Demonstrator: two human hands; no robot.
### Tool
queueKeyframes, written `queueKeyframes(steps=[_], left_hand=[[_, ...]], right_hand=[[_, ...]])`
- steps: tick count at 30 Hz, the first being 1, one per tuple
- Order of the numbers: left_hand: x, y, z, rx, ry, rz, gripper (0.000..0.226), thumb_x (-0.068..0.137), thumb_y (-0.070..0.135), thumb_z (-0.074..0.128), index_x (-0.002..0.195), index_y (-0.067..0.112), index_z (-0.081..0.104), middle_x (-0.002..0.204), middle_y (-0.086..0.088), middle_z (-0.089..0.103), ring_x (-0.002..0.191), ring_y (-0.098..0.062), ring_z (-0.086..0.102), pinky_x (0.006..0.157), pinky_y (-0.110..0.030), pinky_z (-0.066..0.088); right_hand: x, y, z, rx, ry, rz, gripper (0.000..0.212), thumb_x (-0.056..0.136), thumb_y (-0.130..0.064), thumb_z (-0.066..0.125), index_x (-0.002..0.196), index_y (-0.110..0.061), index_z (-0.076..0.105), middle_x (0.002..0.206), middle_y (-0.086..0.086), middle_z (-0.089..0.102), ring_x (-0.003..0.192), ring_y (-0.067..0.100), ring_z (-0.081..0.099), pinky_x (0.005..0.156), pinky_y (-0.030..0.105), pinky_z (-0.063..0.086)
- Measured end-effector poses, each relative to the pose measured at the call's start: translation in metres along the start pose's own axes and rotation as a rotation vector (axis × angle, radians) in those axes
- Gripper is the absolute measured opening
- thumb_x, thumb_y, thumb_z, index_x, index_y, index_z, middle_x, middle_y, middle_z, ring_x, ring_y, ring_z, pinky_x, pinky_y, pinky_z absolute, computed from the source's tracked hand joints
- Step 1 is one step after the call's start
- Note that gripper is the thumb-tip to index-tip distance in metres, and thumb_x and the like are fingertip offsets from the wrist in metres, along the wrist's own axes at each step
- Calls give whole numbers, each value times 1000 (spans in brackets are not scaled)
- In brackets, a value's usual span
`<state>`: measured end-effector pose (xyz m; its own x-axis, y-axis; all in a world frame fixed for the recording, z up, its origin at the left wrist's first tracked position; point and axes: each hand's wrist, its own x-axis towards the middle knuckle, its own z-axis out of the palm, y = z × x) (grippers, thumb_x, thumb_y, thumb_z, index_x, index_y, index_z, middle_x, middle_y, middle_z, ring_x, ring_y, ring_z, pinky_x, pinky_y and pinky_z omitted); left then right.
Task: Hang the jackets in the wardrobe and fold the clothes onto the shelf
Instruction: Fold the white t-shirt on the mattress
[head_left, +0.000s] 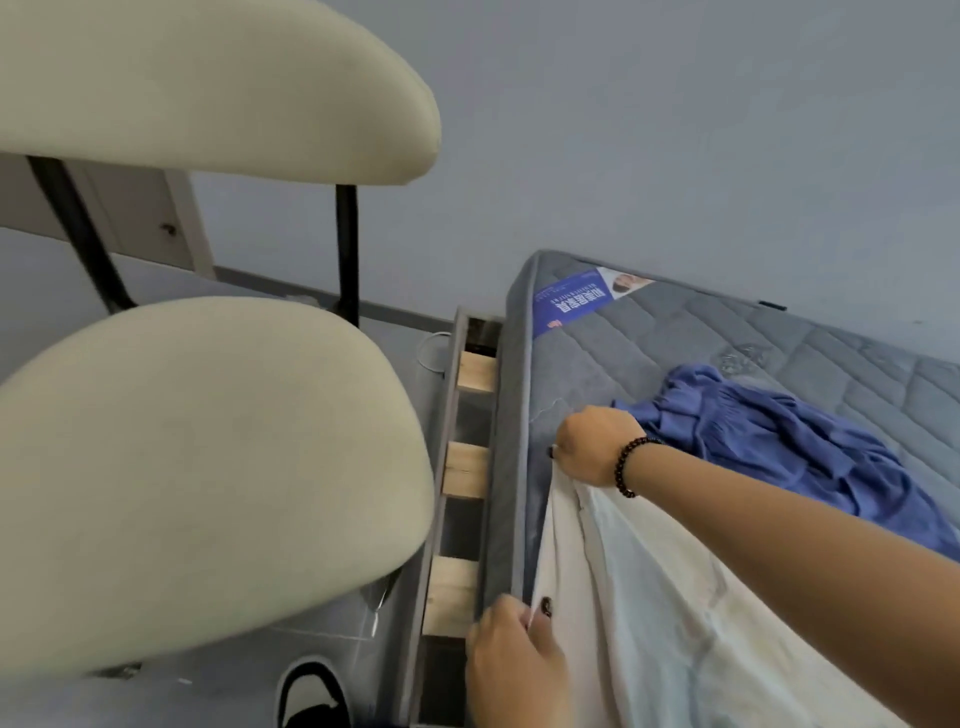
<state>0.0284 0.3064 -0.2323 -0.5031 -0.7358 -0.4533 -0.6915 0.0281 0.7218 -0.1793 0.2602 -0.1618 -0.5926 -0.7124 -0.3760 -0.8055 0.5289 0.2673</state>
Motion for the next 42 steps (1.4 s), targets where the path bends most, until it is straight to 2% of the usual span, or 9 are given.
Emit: queueKeyframes(steps=[3, 10, 14, 19, 24, 27, 33, 37, 42], left_hand=[[-19, -13, 5, -73, 77, -29, 23, 99, 36, 40, 77, 34, 36, 75, 18, 48, 66, 3, 43, 56, -17, 33], [-82, -44, 27, -93, 154, 47, 31, 88, 46, 58, 105, 28, 39, 95, 8, 57, 86, -17, 59, 67, -31, 46], [-110, -60, 22, -85, 155, 16, 21, 93, 30, 57, 103, 24, 39, 96, 2, 56, 79, -15, 56, 72, -36, 51], [-118, -59, 16, 261, 439, 270, 9, 92, 20, 57, 94, 22, 48, 100, 2, 51, 87, -15, 47, 75, -33, 41], [-138, -57, 40, 238, -61, 484, 52, 90, 0, 45, 135, 25, 48, 129, 14, 45, 121, -7, 42, 104, -20, 33], [-137, -60, 45, 346, -90, 562, 55, 90, 6, 51, 141, 25, 42, 133, 13, 41, 125, -8, 37, 103, -18, 31], [-142, -50, 50, 359, 142, 662, 16, 86, 22, 66, 101, 19, 67, 119, 9, 50, 107, -11, 50, 83, -25, 43], [-150, -41, 52, 118, 172, 490, 4, 89, 14, 55, 87, 17, 53, 90, 7, 63, 80, -13, 60, 68, -31, 48], [-154, -42, 47, -245, 228, 134, 9, 93, 10, 45, 90, 19, 43, 78, -10, 67, 55, -14, 67, 55, -30, 54]], right_hand=[[3, -12, 20, 94, 65, 12, 26, 95, -29, 45, 81, -11, 57, 93, 14, 63, 80, 29, 56, 66, 30, 42], [-75, 0, 65, 591, 165, -55, 44, 94, -37, 54, 126, -8, 47, 116, 15, 60, 107, 34, 56, 83, 35, 44], [-181, 16, 104, 719, 224, -286, 33, 89, -27, 63, 116, -8, 57, 111, 13, 56, 105, 30, 54, 92, 34, 41], [-276, 9, 175, 627, 221, -417, 46, 79, -54, 56, 110, -20, 59, 104, 0, 56, 97, 18, 53, 87, 34, 45], [-294, -1, 204, 620, 233, -380, 62, 69, -53, 30, 108, -17, 61, 103, 2, 56, 97, 23, 51, 81, 35, 45], [-294, 8, 207, 754, 318, -339, 50, 75, -45, 30, 95, -15, 65, 91, -1, 57, 88, 20, 56, 70, 36, 49], [-309, 12, 202, 792, 751, -415, 10, 84, -21, 56, 93, -22, 62, 82, -6, 52, 58, 6, 48, 42, 21, 43], [-311, 7, 204, 696, 866, -459, 25, 82, -11, 61, 105, -19, 57, 83, 1, 54, 60, 13, 50, 44, 22, 40], [-305, 19, 225, 522, 682, -357, 62, 46, -1, 72, 102, -17, 52, 83, 1, 52, 60, 17, 51, 38, 20, 29]])
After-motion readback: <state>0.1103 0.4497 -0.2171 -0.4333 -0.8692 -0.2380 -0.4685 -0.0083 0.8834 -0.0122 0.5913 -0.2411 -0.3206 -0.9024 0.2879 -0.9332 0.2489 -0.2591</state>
